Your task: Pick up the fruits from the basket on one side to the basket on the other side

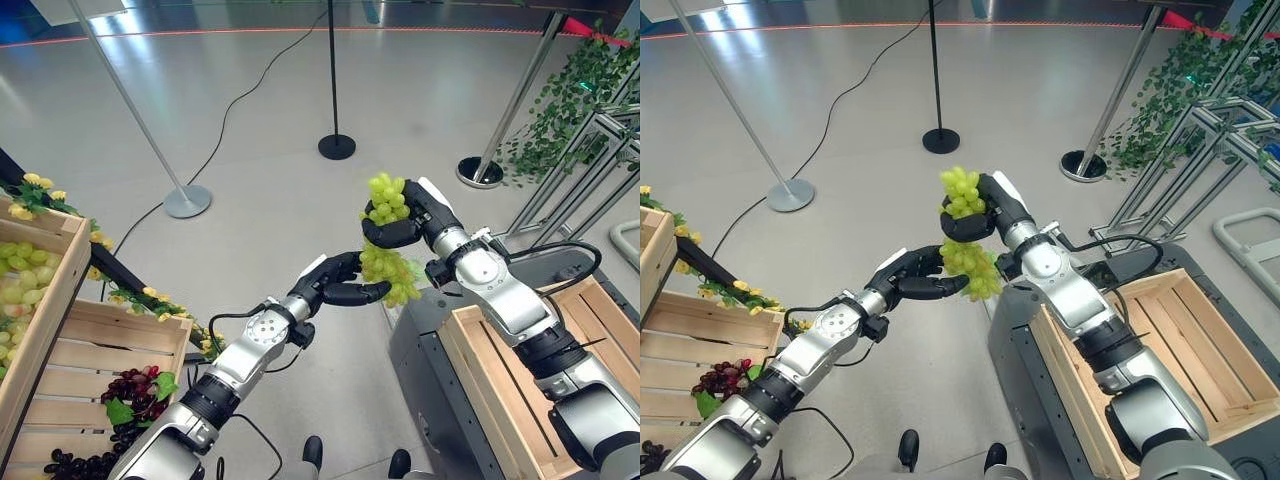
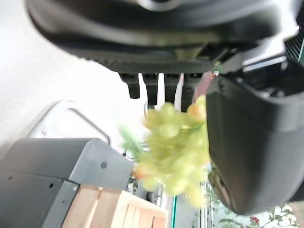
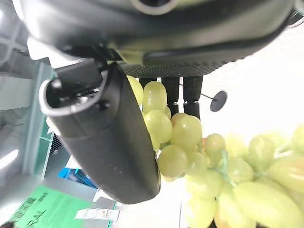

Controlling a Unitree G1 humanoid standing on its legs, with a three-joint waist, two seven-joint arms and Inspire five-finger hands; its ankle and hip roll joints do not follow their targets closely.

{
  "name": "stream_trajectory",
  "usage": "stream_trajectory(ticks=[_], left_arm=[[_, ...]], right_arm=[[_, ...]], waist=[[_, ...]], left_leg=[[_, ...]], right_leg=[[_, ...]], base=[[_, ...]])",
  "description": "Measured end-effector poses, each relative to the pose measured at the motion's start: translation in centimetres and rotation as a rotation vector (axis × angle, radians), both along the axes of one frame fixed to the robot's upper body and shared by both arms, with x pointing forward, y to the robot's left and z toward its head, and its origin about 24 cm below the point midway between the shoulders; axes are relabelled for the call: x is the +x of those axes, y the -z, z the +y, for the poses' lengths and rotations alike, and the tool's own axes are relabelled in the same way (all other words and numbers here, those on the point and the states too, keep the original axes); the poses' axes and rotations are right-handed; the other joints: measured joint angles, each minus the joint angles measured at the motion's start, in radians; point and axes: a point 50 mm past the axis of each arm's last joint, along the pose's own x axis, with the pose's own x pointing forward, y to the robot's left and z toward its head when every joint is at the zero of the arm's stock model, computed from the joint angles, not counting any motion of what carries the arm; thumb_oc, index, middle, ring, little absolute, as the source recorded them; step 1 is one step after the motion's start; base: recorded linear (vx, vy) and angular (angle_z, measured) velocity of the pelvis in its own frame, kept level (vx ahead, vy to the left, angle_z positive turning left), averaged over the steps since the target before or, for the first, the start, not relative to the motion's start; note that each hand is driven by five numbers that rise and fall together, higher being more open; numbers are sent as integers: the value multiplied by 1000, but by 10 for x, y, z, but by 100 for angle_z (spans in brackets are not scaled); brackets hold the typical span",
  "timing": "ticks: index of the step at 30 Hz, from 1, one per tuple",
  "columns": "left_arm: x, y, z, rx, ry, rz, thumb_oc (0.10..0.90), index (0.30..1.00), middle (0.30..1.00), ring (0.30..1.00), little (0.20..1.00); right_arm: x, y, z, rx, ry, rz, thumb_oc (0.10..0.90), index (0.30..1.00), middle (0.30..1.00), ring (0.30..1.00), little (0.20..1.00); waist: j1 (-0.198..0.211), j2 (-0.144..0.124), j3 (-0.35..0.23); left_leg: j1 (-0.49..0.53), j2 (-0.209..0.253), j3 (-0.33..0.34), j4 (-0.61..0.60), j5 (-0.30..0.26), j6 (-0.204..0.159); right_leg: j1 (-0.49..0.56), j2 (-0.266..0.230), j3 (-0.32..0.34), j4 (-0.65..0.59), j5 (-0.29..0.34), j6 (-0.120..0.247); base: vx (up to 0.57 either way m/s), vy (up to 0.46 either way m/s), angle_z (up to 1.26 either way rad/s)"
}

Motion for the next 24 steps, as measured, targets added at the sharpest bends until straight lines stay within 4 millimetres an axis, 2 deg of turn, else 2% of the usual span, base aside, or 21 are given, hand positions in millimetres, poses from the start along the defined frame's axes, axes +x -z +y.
stream_trajectory(ticks=[5,13,24], left_arm=[[-2,8,-7,1,16,45,800,900,900,900,900],[0,16,-2,20,-63,71,800,900,900,900,900],[10,2,-13,-40,-209,1,800,900,900,900,900]], right_arm=[[1,-15,16,40,-54,-30,400,300,300,300,300],[-1,-19,26,70,-89,-39,400,300,300,300,300],[-2,-17,34,110,-111,-11,400,300,300,300,300]], waist=[[-5,-1,-4],[-23,-3,-15],[-25,-4,-15]], left_leg=[[2,0,2,0,0,0],[3,0,4,0,0,0],[7,0,7,0,0,0]], right_leg=[[1,0,2,0,0,0],[1,0,4,0,1,1],[1,1,14,0,2,1]], base=[[0,0,0],[0,0,0],[0,1,-1]])
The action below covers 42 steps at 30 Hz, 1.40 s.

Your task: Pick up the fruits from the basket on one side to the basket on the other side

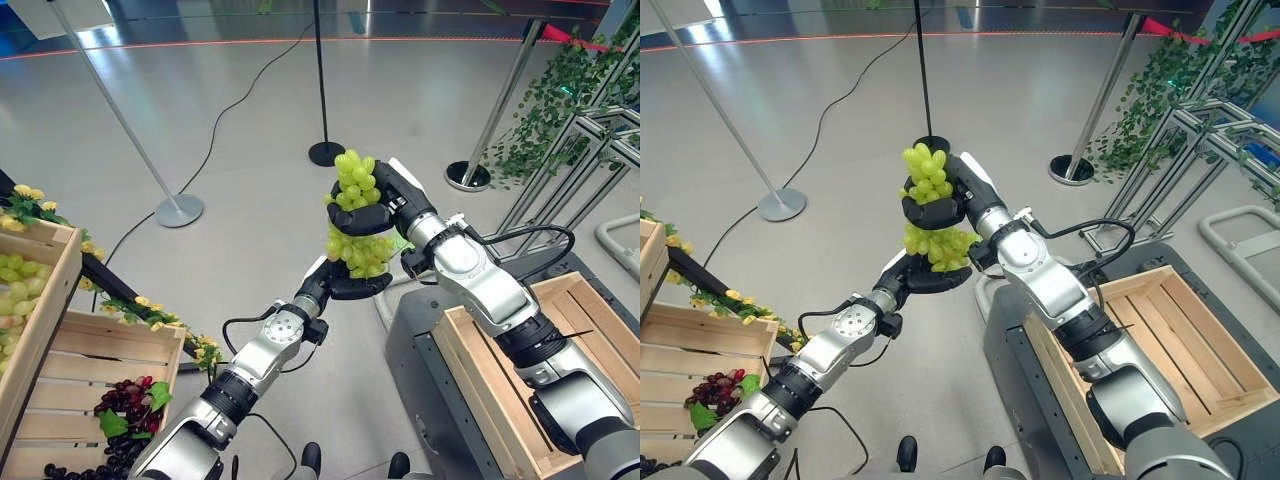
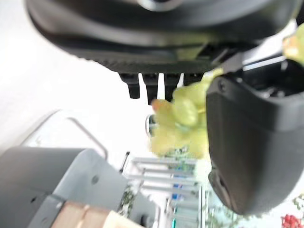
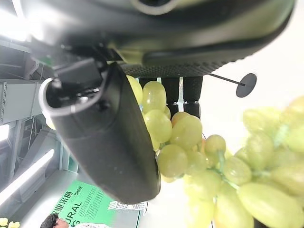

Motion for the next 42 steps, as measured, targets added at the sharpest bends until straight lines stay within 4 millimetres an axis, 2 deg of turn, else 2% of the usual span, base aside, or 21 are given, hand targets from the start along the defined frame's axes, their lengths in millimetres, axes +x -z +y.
stream_trajectory(ticks=[5,19,20,21,26,29,37,42], left_arm=[[3,-6,1,-73,-87,-34,800,900,900,900,900],[3,-6,11,-94,-218,-59,800,900,900,900,900],[3,-7,12,-97,-214,-65,664,695,695,695,695],[3,-8,11,-102,-206,-74,400,300,300,300,300],[3,-9,10,-110,-162,-82,400,300,300,300,300],[3,-7,10,-109,-153,-79,400,300,300,300,300],[3,-9,11,-111,-153,-95,400,300,300,300,300],[4,-10,17,-100,-169,-101,400,300,300,300,300]], right_arm=[[0,0,0,0,1,3,400,300,300,300,300],[1,-1,-1,6,9,4,400,300,300,300,300],[1,-1,-2,8,10,3,400,300,300,300,300],[1,-2,-2,9,11,2,400,300,300,300,300],[1,-2,-2,9,11,2,400,300,300,300,300],[1,-2,-2,9,12,2,800,900,900,900,900],[2,0,-3,10,24,9,800,900,900,900,900],[3,12,-7,74,43,85,800,900,900,900,900]], waist=[[0,-1,0],[0,-7,-4],[0,-8,-4],[2,-8,-4],[0,-8,-4],[0,-8,-4],[-3,-9,-5],[-3,-13,-7]], left_leg=[[0,0,0,0,0,0],[0,0,0,0,-1,1],[1,0,0,0,-1,1],[1,0,0,0,-1,1],[1,0,0,0,-1,1],[1,0,1,0,-1,1],[2,0,1,0,-1,1],[2,0,1,0,-1,2]], right_leg=[[0,0,0,0,0,0],[0,0,1,0,0,0],[0,0,1,0,0,0],[0,0,1,0,0,0],[0,0,2,0,0,0],[0,0,2,0,0,0],[0,0,2,0,0,0],[0,0,2,0,0,0]], base=[[0,0,0],[0,0,0],[0,0,0],[0,0,0],[0,0,0],[0,0,0],[0,0,0],[0,0,0]])
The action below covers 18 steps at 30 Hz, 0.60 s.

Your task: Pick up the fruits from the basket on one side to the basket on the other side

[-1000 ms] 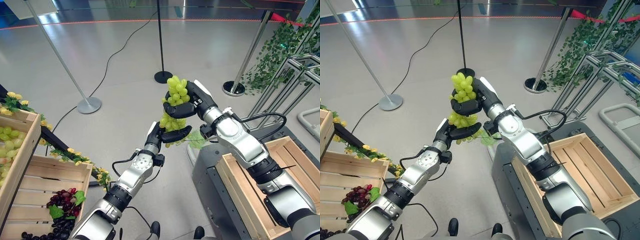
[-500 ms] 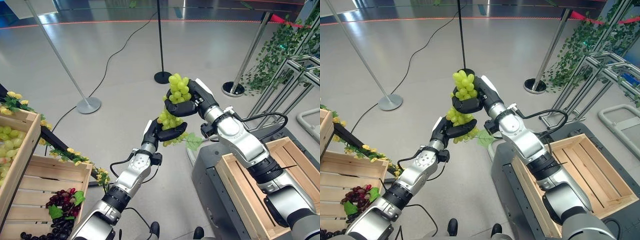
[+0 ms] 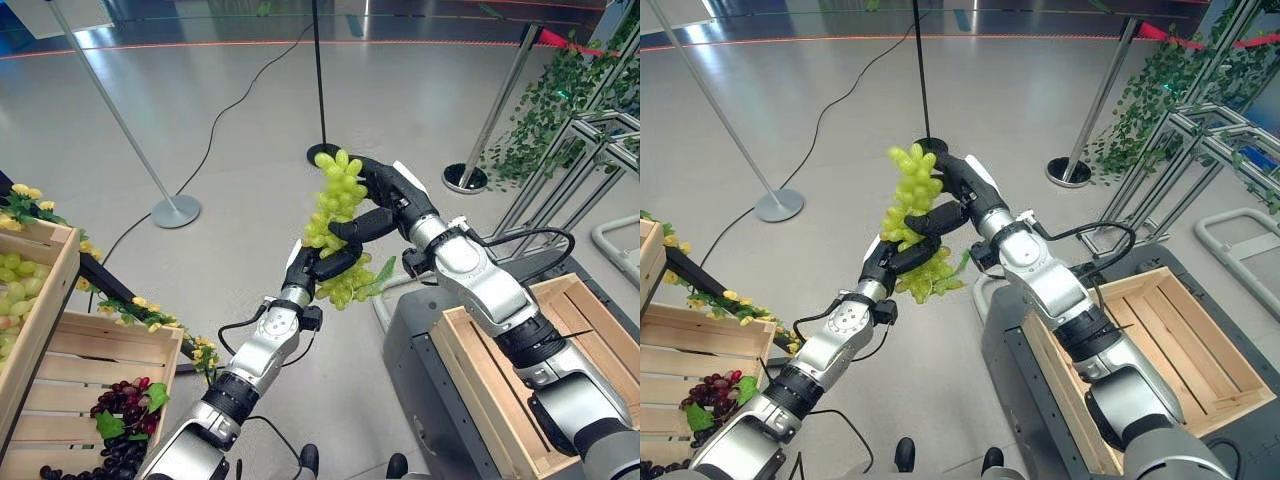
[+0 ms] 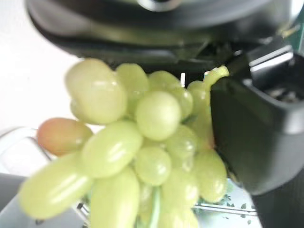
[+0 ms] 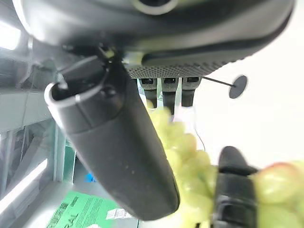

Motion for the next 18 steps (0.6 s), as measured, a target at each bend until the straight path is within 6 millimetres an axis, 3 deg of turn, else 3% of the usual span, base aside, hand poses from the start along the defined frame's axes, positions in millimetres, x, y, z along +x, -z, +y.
stream_trajectory(ticks=[7,12,18], left_arm=[[1,0,9,1,-19,-1,400,300,300,300,300],[-2,4,9,-11,-9,18,400,300,300,300,300],[-3,6,12,-47,-20,35,400,300,300,300,300]], right_arm=[[-1,28,-8,114,42,142,800,900,900,900,900],[0,37,-13,183,64,204,800,900,900,900,900],[2,52,-33,302,176,281,800,900,900,900,900]], waist=[[0,-8,-5],[-1,-8,-5],[4,-8,-5]], left_leg=[[0,0,0,0,0,0],[0,0,0,0,0,0],[-1,0,-2,0,0,0]], right_leg=[[0,-1,0,0,0,0],[1,-1,-1,0,0,0],[1,-2,-2,0,0,0]], base=[[0,0,0],[0,0,0],[17,9,0]])
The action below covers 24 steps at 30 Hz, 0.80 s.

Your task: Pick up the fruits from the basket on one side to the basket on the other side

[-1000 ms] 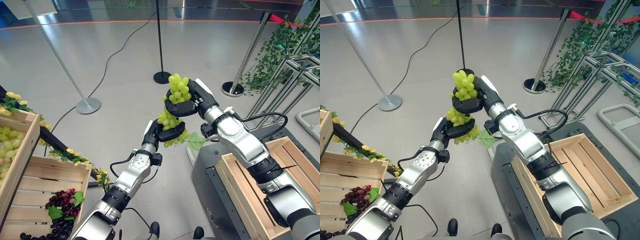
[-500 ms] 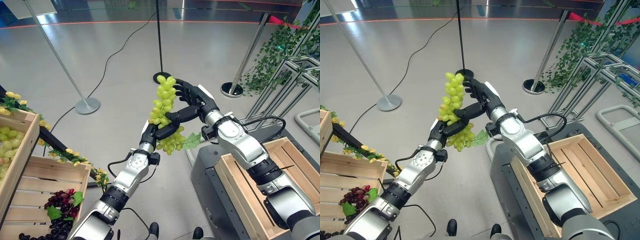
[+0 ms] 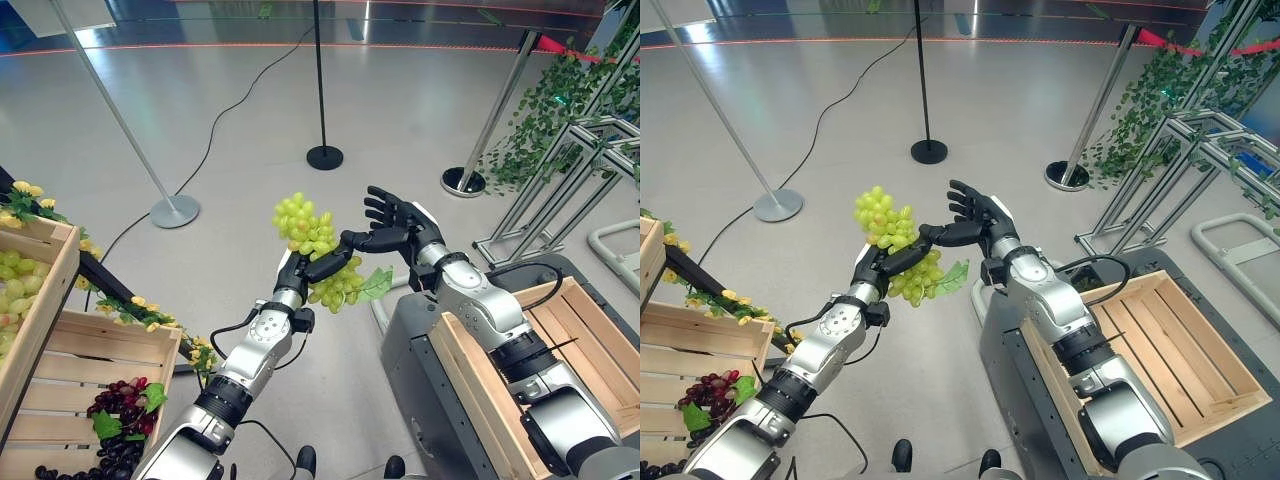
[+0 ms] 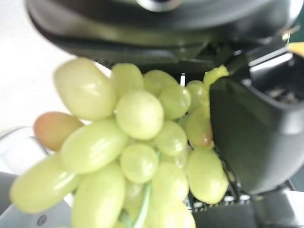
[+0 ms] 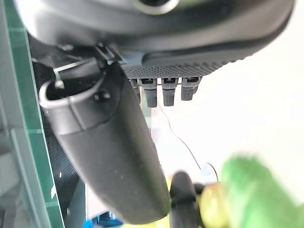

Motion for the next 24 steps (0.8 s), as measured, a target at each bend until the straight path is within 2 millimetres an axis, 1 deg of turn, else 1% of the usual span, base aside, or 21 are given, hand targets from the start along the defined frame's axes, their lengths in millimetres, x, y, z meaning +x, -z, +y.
stream_trajectory(ticks=[1,5,8,10,11,12,13,14,15,16,17,18,19,20,21,22,24], left_arm=[[0,-1,3,-6,-12,-2,400,300,300,300,300],[-2,-6,15,-33,-58,-25,400,300,300,300,300],[-8,-12,21,-41,-65,-58,400,300,300,300,300],[-11,-17,20,-50,-52,-82,400,300,300,300,300],[-11,-18,19,-49,-47,-85,400,300,300,300,300],[-11,-18,19,-46,-38,-87,400,300,300,300,300],[-11,-18,18,-45,-31,-87,400,300,300,300,300],[-12,-17,16,-42,-16,-83,400,300,300,300,300],[-13,-16,14,-36,-7,-78,400,300,300,300,300],[-13,-15,12,-37,20,-75,400,300,300,300,300],[-12,-17,8,-36,55,-85,400,300,300,300,300],[-11,-20,6,-25,80,-95,400,300,300,300,300],[-11,-19,7,-18,88,-95,400,300,300,300,300],[-13,-16,6,-18,86,-87,400,300,300,300,300],[-17,-11,7,-17,82,-74,400,300,300,300,300],[-21,-8,8,-14,80,-66,400,300,300,300,300],[-27,-5,9,-20,80,-55,400,300,300,300,300]], right_arm=[[-2,6,-7,25,34,16,800,900,900,900,900],[-13,27,-20,52,102,45,800,900,900,900,900],[-21,39,-20,87,136,49,800,900,900,900,900],[-26,47,-16,116,156,62,800,900,900,900,900],[-28,49,-15,126,159,63,800,900,900,900,900],[-33,53,-14,142,161,64,800,900,900,900,900],[-36,55,-15,149,164,60,800,900,900,900,900],[-44,58,-18,162,176,42,800,900,900,900,900],[-48,62,-19,165,181,46,800,900,900,900,900],[-57,68,-22,168,202,57,800,900,900,900,900],[-62,74,-25,170,228,64,800,900,900,900,900],[-63,76,-26,164,242,66,800,900,900,900,900],[-63,76,-26,163,244,65,800,900,900,900,900],[-63,75,-27,159,245,63,800,900,900,900,900],[-63,75,-28,156,245,63,800,900,900,900,900],[-63,76,-28,156,240,63,800,900,900,900,900],[-68,82,-29,154,238,84,800,900,900,900,900]], waist=[[2,0,0],[2,0,0],[0,0,0],[5,1,1],[4,4,2],[0,8,4],[-3,12,8],[-20,36,22],[-35,46,27],[-66,54,32],[-92,49,32],[-98,32,32],[-98,24,34],[-101,38,40],[-89,63,40],[-64,85,46],[-42,87,46]], left_leg=[[0,0,0,0,0,0],[-1,0,-1,-1,0,0],[0,-1,-1,-1,-1,1],[0,-8,-2,0,-4,5],[1,-2,-9,0,-5,7],[2,-4,-18,1,-8,13],[-4,-14,-27,3,-11,16],[-3,-9,-83,20,-13,23],[0,-8,-120,23,-10,28],[-17,-9,-183,42,-6,23],[-44,-22,-261,54,-3,18],[-65,-44,-299,56,1,15],[-69,-57,-303,49,1,12],[-66,-46,-298,40,1,13],[-61,-22,-267,16,-1,15],[-64,7,-232,12,-4,18],[-63,24,-216,47,-9,26]], right_leg=[[0,-1,0,0,0,0],[0,-3,-1,0,0,0],[0,-3,0,0,0,0],[-2,-5,-1,6,-1,0],[-9,-7,-1,27,-12,1],[-39,-13,1,102,-47,5],[-63,-22,5,168,-70,8],[-143,-33,54,358,-109,-9],[-177,-25,106,413,-142,-16],[-177,23,234,399,-152,-26],[-168,61,311,334,-152,-28],[-163,79,356,280,-149,-32],[-148,80,390,244,-122,-11],[-142,79,370,240,-127,-16],[-140,82,337,228,-130,-19],[-123,97,319,208,-125,-36],[-102,107,291,182,-122,-52]], base=[[32,24,1],[36,38,0],[30,42,-1],[-10,46,1],[-14,-34,9],[18,-101,15],[79,-202,37],[111,-248,52],[110,-292,103],[73,-267,157],[61,-278,186],[68,-315,169],[56,-268,121],[63,-283,94],[60,-254,70],[58,-260,48],[19,-208,37]])
